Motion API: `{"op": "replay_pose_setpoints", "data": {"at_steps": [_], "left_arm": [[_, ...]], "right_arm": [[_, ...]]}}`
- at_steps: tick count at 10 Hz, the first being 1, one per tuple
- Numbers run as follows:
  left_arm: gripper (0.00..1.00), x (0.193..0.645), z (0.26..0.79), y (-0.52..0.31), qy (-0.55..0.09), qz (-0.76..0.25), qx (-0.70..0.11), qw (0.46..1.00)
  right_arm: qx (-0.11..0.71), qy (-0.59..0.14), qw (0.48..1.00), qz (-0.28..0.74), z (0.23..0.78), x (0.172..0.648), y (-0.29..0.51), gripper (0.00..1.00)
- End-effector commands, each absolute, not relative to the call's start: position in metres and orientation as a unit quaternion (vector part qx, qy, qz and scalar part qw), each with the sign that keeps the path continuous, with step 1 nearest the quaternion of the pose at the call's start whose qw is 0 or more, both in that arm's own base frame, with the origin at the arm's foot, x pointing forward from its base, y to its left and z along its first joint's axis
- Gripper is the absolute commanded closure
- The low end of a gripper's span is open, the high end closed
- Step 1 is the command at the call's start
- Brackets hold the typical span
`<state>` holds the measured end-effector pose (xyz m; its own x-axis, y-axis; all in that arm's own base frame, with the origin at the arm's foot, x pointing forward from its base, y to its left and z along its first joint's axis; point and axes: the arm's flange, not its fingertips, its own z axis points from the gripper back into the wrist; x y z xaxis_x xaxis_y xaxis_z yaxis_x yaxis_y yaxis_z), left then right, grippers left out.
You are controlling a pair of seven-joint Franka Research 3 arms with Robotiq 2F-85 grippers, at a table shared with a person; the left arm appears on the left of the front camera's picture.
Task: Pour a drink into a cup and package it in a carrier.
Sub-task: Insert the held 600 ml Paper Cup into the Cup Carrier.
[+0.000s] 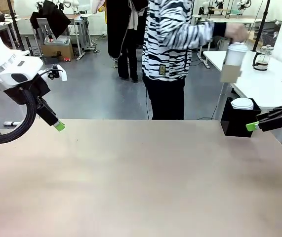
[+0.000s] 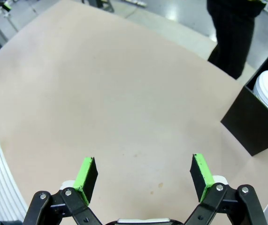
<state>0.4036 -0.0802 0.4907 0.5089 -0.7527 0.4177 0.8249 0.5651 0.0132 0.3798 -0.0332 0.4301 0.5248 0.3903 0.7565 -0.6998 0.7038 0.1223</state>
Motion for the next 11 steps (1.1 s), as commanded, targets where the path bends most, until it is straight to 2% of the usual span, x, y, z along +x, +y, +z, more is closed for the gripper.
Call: {"op": "replay_pose_setpoints", "data": {"at_steps": [1,11], "left_arm": [[0.00,0.4018,0.4918,-0.0796,-0.191,-0.454,-0.089,0.866],[0.00,0.4018,0.4918,-0.0796,-0.191,-0.454,-0.089,0.866]], "right_arm": [[0.210,-0.372,0.841,0.332,0.4252,0.3788,-0.0361,0.00],[0.210,-0.372,0.841,0.332,0.4252,0.3788,-0.0361,0.00]]}}
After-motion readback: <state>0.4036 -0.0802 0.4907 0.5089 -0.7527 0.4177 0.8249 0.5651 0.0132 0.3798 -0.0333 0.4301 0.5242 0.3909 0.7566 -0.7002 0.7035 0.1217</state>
